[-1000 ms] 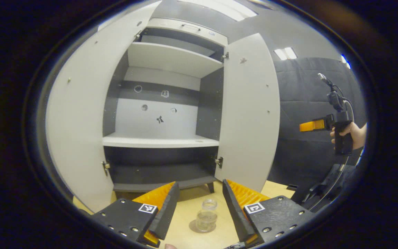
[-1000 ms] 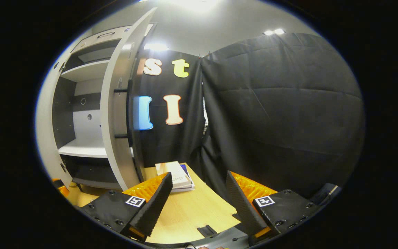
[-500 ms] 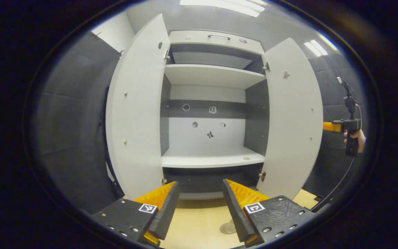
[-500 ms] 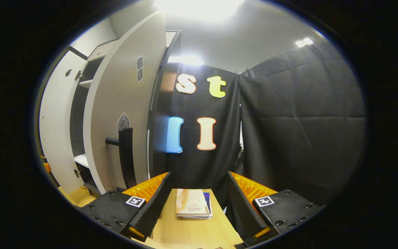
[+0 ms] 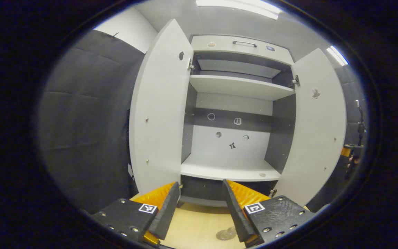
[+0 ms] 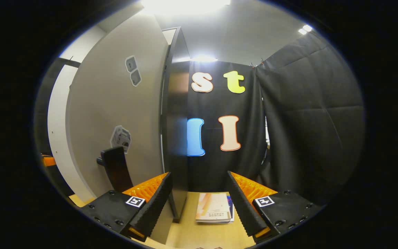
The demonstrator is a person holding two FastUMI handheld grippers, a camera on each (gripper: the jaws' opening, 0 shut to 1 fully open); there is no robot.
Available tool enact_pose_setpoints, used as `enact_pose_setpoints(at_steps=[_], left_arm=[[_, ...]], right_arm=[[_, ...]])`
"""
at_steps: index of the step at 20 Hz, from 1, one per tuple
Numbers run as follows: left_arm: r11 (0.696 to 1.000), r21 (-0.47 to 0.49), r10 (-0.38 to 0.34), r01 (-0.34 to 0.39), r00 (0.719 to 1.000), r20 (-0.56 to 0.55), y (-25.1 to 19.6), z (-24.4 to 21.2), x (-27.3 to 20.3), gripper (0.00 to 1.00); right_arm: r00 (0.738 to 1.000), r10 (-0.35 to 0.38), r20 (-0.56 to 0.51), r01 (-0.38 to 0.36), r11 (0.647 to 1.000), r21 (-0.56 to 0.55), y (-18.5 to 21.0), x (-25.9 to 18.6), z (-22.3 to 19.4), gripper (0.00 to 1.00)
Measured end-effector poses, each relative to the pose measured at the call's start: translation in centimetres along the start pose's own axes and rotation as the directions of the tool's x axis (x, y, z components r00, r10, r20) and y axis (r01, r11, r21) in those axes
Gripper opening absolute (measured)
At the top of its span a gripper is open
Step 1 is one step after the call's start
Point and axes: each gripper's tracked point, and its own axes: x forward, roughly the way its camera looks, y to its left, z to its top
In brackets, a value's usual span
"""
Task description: Grasp the bottle in the cabinet with the left hand and place it on the coaster, then close the right door with the right hand and the left door with the left hand.
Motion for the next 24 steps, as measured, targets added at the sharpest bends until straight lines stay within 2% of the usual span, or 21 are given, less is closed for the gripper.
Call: enact_pose_setpoints(at_steps=[1,2,4,5,6,7,9,13,14,15,16,17,18,19,21,22,23,24], left_arm=[[1.000,0.011,0.007,-0.007,1.000,0.002,0.3,-0.1,-0.1,0.80],[1.000,0.013,0.008,-0.008,1.000,-0.001,0.6,-0.5,-0.1,0.76],[1.000,-0.012,-0.009,0.009,1.000,-0.003,0.8,-1.0,0.0,0.80],[0.999,-0.030,-0.022,0.022,1.000,-0.007,0.9,-1.4,0.2,0.80],[0.999,-0.042,-0.033,0.032,0.999,-0.015,1.1,-1.7,0.6,0.76],[0.998,-0.047,-0.037,0.037,0.999,-0.019,1.5,-2.0,0.8,0.81],[0.998,-0.052,-0.040,0.039,0.999,-0.018,2.6,-2.0,1.4,0.80],[0.995,-0.080,-0.054,0.052,0.998,-0.018,5.4,-2.3,1.7,0.80],[0.995,-0.087,-0.053,0.051,0.998,-0.028,6.2,-2.8,1.7,0.76],[0.995,-0.093,-0.051,0.048,0.998,-0.035,7.0,-3.2,1.7,0.76],[0.994,-0.098,-0.051,0.047,0.998,-0.037,7.8,-3.4,1.7,0.80],[0.994,-0.100,-0.052,0.048,0.998,-0.036,8.5,-3.5,1.6,0.80],[0.994,-0.098,-0.053,0.050,0.998,-0.035,9.0,-3.6,1.6,0.80],[0.994,-0.095,-0.056,0.053,0.998,-0.034,9.5,-3.7,1.5,0.80],[0.994,-0.081,-0.078,0.076,0.997,-0.022,9.8,-3.5,1.2,0.76],[0.994,-0.067,-0.084,0.083,0.996,-0.013,10.1,-3.4,1.2,0.80],[0.995,-0.055,-0.088,0.087,0.996,-0.007,10.4,-3.4,1.1,0.76],[0.995,-0.044,-0.086,0.086,0.996,-0.003,10.9,-3.3,1.0,0.80]], right_arm=[[1.000,-0.014,0.008,0.014,1.000,-0.006,0.1,-0.1,0.2,0.99],[0.999,-0.045,0.024,0.045,0.999,-0.012,0.0,-0.5,0.4,0.92],[0.996,-0.082,0.042,0.082,0.997,-0.009,0.4,-0.6,0.4,0.94],[0.996,-0.086,0.037,0.086,0.996,-0.008,0.9,-0.5,0.4,0.90],[0.996,-0.084,0.029,0.084,0.996,-0.011,1.6,-0.5,0.3,0.89],[0.996,-0.084,0.022,0.084,0.996,-0.011,2.5,-0.7,0.2,0.90],[0.997,-0.071,0.028,0.071,0.997,-0.008,5.0,-0.6,0.3,0.94],[0.996,-0.076,0.048,0.077,0.996,-0.033,9.3,0.0,0.5,0.94],[0.996,-0.078,0.053,0.080,0.996,-0.035,10.2,0.3,0.5,0.94],[0.996,-0.075,0.056,0.076,0.997,-0.027,11.1,0.7,0.4,0.94],[0.996,-0.071,0.058,0.073,0.997,-0.021,12.1,0.9,0.3,0.94],[0.996,-0.066,0.062,0.067,0.998,-0.020,13.1,1.3,0.4,0.90],[0.996,-0.054,0.066,0.056,0.998,-0.026,14.1,1.6,0.3,0.94],[0.998,-0.028,0.063,0.030,0.999,-0.040,15.5,1.9,0.4,0.90],[0.997,-0.032,0.068,0.037,0.996,-0.079,16.4,2.1,0.7,0.98],[0.995,-0.046,0.084,0.054,0.994,-0.094,16.4,2.0,1.1,0.97],[0.994,-0.052,0.097,0.062,0.993,-0.097,16.5,2.0,1.4,0.98],[0.992,-0.060,0.109,0.071,0.993,-0.096,16.4,2.1,1.6,0.97]])
